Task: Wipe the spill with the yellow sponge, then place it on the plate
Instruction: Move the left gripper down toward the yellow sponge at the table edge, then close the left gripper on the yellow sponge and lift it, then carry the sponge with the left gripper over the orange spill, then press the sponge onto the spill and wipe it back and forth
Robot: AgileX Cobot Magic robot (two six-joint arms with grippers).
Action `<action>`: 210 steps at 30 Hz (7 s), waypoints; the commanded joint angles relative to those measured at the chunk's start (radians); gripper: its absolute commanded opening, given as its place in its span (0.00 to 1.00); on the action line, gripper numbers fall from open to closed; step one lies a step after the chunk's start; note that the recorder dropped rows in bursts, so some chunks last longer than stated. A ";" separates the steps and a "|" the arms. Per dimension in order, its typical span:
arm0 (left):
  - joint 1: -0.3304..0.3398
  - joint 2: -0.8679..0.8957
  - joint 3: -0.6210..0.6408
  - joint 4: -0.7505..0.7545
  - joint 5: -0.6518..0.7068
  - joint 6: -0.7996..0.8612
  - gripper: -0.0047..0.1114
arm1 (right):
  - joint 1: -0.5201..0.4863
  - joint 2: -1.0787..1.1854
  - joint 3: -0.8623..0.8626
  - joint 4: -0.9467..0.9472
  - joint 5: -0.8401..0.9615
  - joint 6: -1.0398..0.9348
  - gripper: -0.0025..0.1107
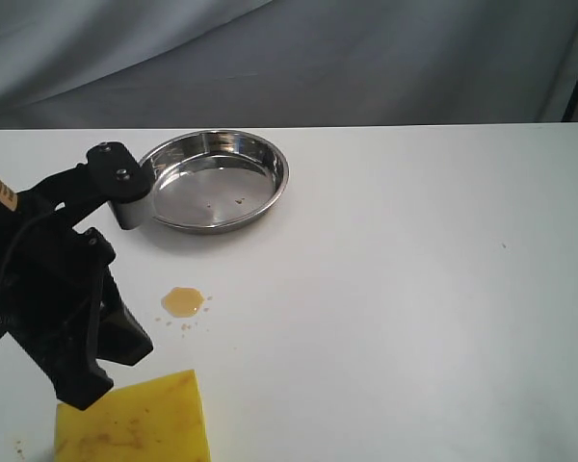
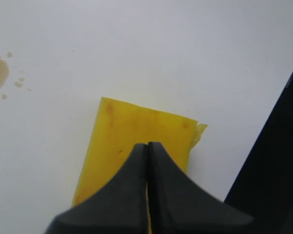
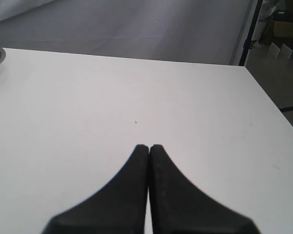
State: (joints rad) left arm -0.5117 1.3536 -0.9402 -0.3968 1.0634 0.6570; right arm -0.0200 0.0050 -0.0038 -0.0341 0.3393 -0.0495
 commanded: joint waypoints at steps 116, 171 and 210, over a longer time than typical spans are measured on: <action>-0.082 0.219 0.284 -0.051 -0.510 0.098 0.66 | 0.001 -0.005 0.004 -0.007 -0.004 0.005 0.02; 0.077 0.135 0.271 0.931 -0.677 -0.787 0.04 | 0.001 -0.005 0.004 -0.007 -0.004 0.005 0.02; 0.082 0.588 -0.029 0.880 -0.608 -0.861 0.04 | 0.001 -0.005 0.004 -0.007 -0.004 0.005 0.02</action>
State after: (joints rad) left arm -0.4312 1.8765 -0.9295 0.5001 0.3498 -0.1949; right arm -0.0200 0.0050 -0.0038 -0.0341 0.3393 -0.0495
